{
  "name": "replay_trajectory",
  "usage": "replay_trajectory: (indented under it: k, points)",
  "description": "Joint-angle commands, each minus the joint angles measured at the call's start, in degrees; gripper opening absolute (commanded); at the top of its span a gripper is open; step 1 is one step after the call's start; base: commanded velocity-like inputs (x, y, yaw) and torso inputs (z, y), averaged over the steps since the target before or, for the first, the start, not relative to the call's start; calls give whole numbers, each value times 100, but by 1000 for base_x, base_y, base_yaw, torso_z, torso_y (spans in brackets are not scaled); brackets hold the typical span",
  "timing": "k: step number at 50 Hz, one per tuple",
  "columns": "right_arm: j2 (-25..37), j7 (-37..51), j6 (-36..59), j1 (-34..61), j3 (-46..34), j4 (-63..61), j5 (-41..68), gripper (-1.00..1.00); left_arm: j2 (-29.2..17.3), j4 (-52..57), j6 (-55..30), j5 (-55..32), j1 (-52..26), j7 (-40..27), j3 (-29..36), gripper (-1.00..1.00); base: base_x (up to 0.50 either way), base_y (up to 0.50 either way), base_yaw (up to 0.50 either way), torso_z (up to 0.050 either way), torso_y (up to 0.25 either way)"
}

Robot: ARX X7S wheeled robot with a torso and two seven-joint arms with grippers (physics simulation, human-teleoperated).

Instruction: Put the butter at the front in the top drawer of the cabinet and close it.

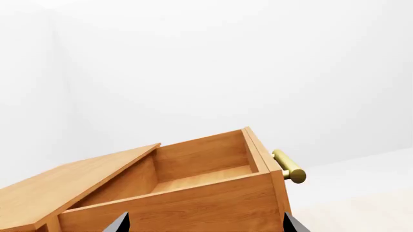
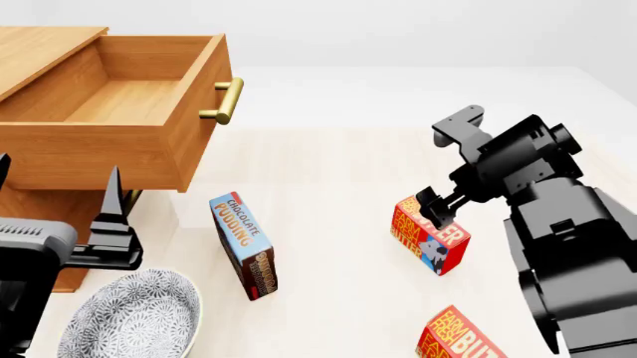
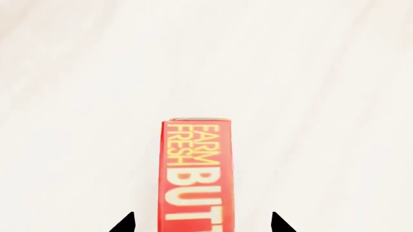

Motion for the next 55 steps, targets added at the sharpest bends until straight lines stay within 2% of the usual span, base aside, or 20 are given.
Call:
replay_trajectory:
  k: [1, 17, 30, 55]
  points:
    - [24, 23, 8, -158, -131, -23, 160, 100, -4, -30, 98, 21, 73, 15, -7, 100, 0, 0, 0, 0, 0]
    - [150, 105, 9, -316, -162, -16, 284, 100, 7, -138, 255, 130, 153, 47, 94, 100, 0, 0, 0, 0, 0]
    - [377, 81, 501, -669, -157, -766, 314, 100, 5, -114, 234, 45, 153, 12, 73, 100, 0, 0, 0, 0, 0]
    - [619, 89, 903, -1151, -87, -1448, 393, 100, -9, -89, 247, -54, 200, -49, 36, 100, 0, 0, 0, 0, 0]
